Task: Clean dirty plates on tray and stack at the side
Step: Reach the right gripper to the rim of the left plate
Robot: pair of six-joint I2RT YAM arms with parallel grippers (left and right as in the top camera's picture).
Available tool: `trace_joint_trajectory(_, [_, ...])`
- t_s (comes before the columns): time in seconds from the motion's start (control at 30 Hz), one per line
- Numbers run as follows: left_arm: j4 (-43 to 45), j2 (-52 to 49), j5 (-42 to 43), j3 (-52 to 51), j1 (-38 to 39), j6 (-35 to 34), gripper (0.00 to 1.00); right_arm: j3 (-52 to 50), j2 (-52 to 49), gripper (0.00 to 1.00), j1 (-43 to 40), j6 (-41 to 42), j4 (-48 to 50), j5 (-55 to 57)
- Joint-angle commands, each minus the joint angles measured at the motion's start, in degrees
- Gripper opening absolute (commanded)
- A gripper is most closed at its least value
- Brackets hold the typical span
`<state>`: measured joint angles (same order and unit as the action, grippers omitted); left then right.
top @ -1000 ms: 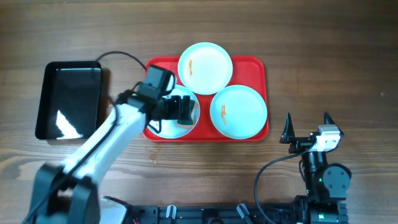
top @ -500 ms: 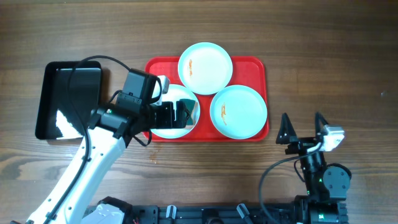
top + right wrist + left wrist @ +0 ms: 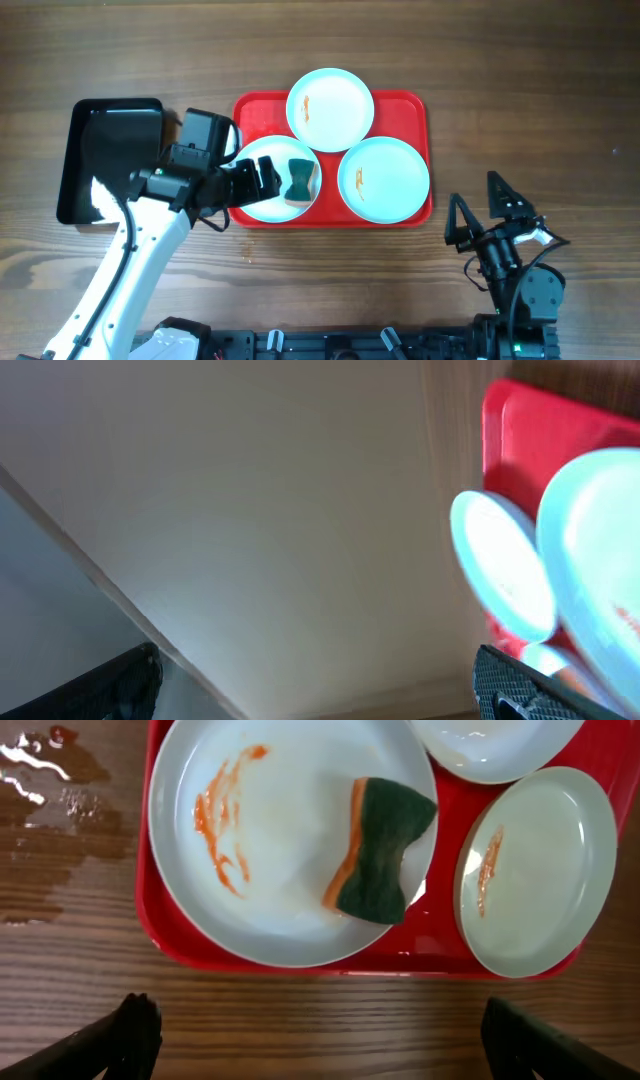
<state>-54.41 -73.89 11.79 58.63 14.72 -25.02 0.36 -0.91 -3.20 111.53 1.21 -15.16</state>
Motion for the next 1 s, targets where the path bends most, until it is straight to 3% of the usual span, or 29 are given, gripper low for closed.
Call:
trace_joint_trajectory(0.0, [-0.52, -0.37, -0.52, 0.24, -0.33, -1.38, 1.0, -0.04, 0.15, 1.0, 0.02, 6.99, 0.24, -3.21])
trace_joint_trajectory(0.1, [-0.61, -0.37, -0.5, 0.2, -0.33, -1.38, 1.0, -0.02, 0.15, 1.0, 0.02, 3.37, 1.01, -9.18])
trace_joint_trajectory(0.23, [-0.11, -0.37, -0.52, 0.2, -0.33, -1.38, 1.0, 0.07, -0.02, 1.0, 0.02, -32.48, 9.46, -16.04])
trace_joint_trajectory(0.27, [-0.11, -0.37, -0.52, 0.2, -0.33, -1.38, 1.0, 0.55, -0.15, 1.0, 0.02, -37.03, 10.08, -18.36])
trace_joint_trajectory(0.47, [0.61, -0.37, -0.5, 0.2, -0.33, -1.4, 1.0, 9.53, -5.22, 1.0, 0.02, -50.29, 6.23, -19.91])
trace_joint_trajectory(0.73, [0.85, -0.39, -0.55, 0.2, -0.33, -1.4, 1.0, 38.49, -32.39, 0.99, 0.02, -83.97, -22.53, -24.2])
trace_joint_trajectory(0.87, [1.42, -0.39, -0.59, 0.2, -0.33, -2.29, 1.0, 61.44, -51.47, 0.99, 2.36, -99.06, -45.92, -24.22])
trace_joint_trajectory(0.97, [1.42, -0.39, -1.51, 0.2, -0.33, -4.44, 1.0, 77.83, -64.0, 1.0, 8.0, -104.1, -62.71, -15.3])
